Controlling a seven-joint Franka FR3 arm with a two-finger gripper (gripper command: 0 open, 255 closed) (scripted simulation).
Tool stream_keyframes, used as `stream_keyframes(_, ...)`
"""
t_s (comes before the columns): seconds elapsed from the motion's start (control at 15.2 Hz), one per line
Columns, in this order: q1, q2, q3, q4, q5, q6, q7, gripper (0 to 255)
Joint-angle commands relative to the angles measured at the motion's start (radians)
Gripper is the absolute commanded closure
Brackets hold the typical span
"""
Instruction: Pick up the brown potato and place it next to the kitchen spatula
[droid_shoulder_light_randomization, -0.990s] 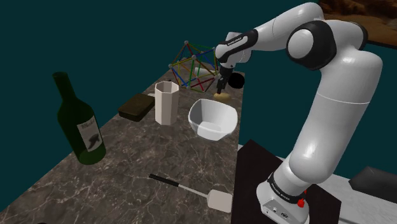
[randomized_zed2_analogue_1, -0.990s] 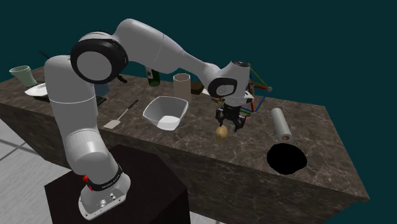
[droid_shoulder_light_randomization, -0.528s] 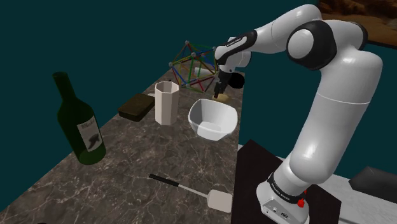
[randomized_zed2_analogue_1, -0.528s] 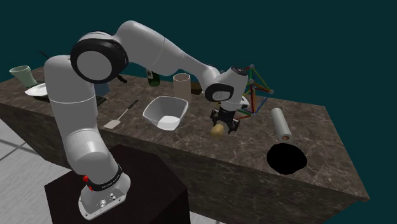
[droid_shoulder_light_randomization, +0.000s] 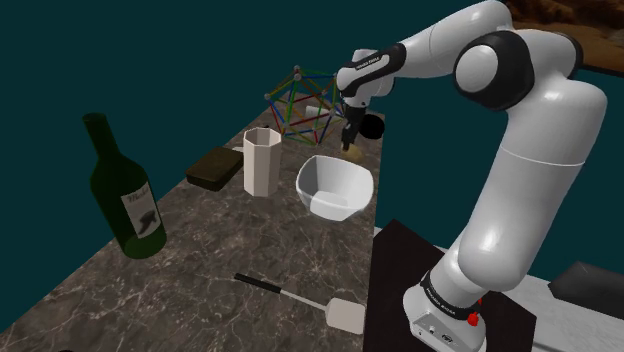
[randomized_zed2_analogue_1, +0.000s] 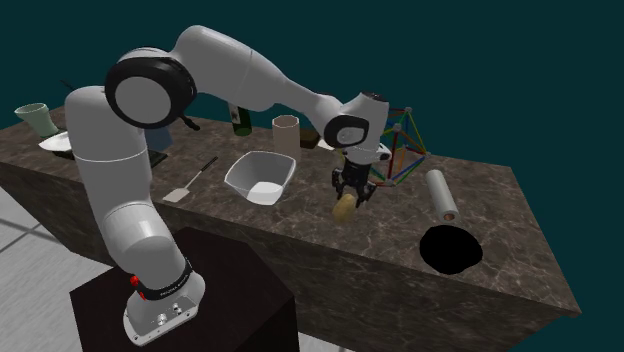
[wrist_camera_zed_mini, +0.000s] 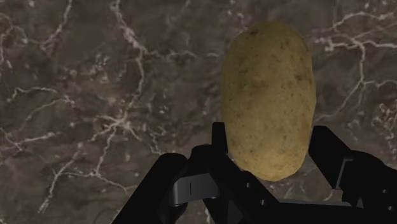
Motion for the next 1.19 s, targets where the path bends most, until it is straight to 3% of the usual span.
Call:
stream_keyframes(0.0, 0.003, -0.011, -0.002, 0.013, -0.012, -0.025, 0.004, 255)
stream_keyframes(1.06, 0.01, -0.084, -0.01, 0.144, -0.047, -0.222, 0.024, 255)
stream_keyframes(1.12, 0.025, -0.109, -0.001, 0.115, -0.056, -0.215, 0.049, 255)
